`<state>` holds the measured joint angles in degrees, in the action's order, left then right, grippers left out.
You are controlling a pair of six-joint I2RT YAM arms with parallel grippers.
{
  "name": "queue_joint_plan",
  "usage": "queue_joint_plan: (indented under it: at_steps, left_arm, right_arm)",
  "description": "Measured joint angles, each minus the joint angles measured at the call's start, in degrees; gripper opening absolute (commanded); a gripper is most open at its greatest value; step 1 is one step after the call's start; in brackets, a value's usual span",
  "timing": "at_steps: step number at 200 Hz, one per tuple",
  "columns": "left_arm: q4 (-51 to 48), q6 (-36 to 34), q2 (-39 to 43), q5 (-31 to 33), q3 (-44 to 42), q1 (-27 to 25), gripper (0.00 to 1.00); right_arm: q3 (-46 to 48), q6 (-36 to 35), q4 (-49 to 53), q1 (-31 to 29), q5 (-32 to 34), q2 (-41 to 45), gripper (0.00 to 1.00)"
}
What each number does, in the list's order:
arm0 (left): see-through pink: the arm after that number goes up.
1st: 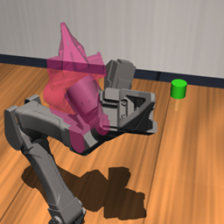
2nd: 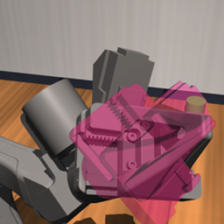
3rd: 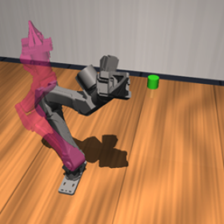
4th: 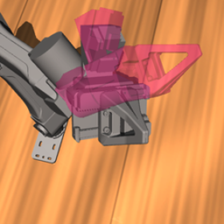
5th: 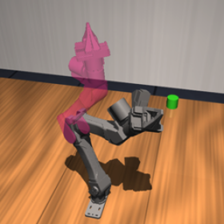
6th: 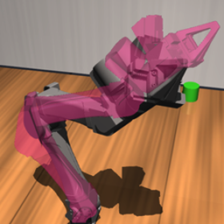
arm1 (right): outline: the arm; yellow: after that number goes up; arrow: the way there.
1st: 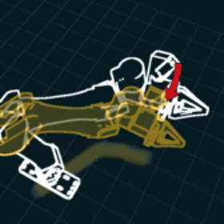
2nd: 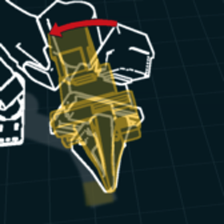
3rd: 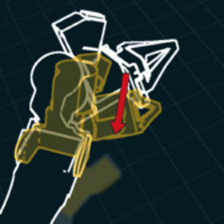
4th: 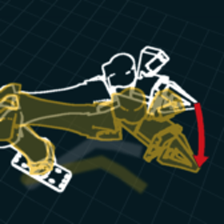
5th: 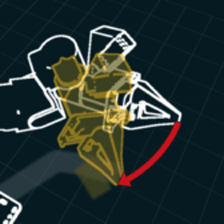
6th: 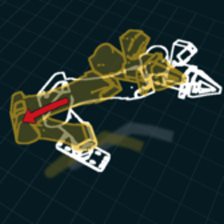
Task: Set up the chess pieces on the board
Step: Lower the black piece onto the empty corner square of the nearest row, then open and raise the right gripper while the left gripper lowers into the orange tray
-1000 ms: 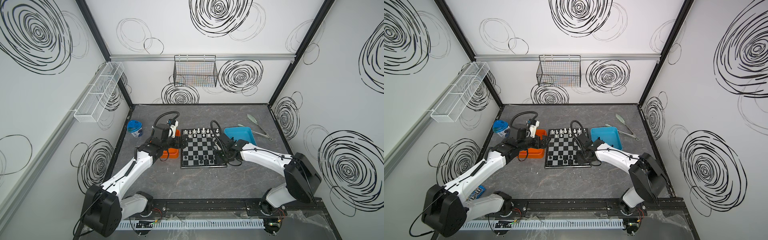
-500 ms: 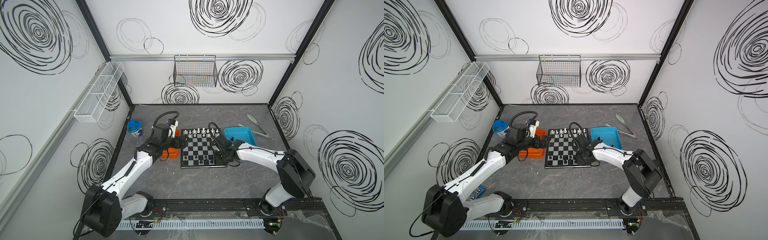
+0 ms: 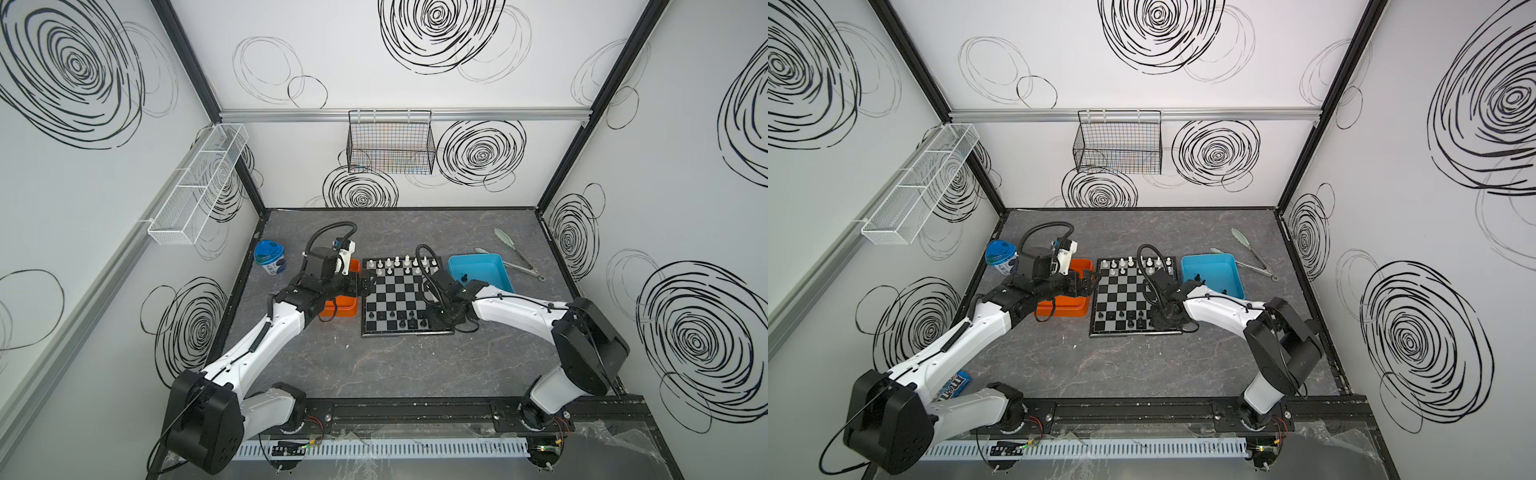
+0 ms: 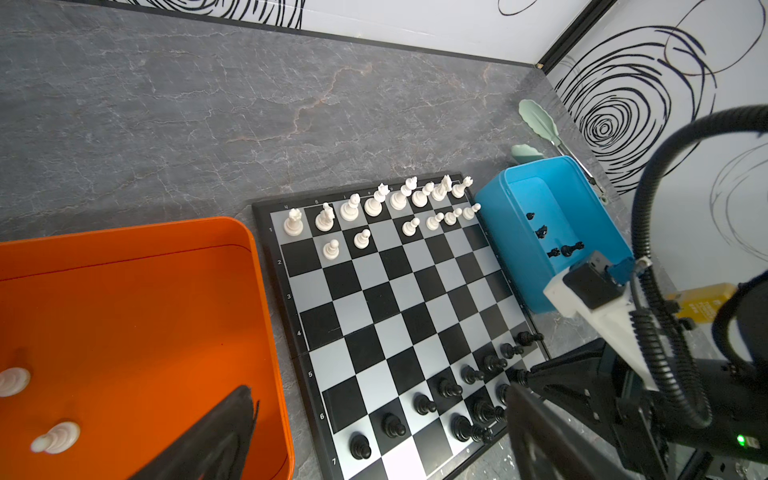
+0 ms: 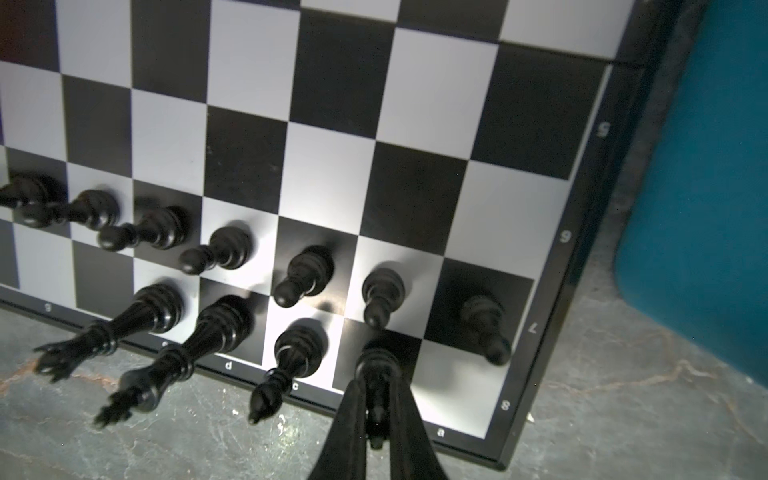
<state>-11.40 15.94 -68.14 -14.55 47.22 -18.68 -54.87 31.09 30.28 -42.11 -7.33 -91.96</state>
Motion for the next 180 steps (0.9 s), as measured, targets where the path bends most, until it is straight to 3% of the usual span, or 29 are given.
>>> queue_joint_plan:
  at_steps: [105, 180]
  left_arm:
    - [0.00, 0.04, 0.00, -0.48, 0.00, 0.37, 0.97]
    - [0.00, 0.79, 0.00, -0.37, 0.00, 1.11, 0.97]
  right_arm:
    - [-0.66, 0.00, -0.02, -0.28, 0.13, -1.16, 0.23]
    - [-3.96, 0.04, 3.17, -0.52, 1.46, -0.22, 0.49]
